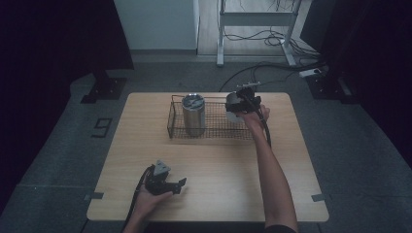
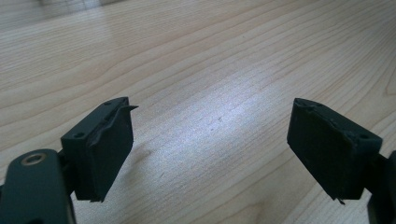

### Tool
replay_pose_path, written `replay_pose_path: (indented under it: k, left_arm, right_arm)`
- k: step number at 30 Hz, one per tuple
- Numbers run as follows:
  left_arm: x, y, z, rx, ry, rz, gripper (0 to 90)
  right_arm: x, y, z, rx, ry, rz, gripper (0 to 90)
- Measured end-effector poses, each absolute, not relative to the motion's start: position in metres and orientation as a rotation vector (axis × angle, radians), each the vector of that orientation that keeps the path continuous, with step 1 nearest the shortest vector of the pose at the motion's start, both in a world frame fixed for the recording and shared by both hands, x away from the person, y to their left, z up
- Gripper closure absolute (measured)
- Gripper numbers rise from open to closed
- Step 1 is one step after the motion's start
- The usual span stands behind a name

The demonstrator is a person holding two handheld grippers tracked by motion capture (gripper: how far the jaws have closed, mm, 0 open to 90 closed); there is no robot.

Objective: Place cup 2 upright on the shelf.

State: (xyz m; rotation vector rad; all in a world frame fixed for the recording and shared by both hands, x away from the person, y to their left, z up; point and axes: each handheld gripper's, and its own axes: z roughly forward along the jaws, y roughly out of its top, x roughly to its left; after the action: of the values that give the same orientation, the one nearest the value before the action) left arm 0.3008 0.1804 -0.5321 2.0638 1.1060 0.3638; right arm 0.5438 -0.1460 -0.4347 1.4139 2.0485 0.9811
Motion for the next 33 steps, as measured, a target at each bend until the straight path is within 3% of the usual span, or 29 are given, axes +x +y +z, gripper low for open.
replay_pose_path:
  k: [33]
  left_arm:
    - [0.301, 0.177, -0.535, 2.085, 1.098, 0.363, 14.9]
  right_arm:
    - [0.545, -0.144, -0.464, 1.44, 2.121, 0.893, 6.3]
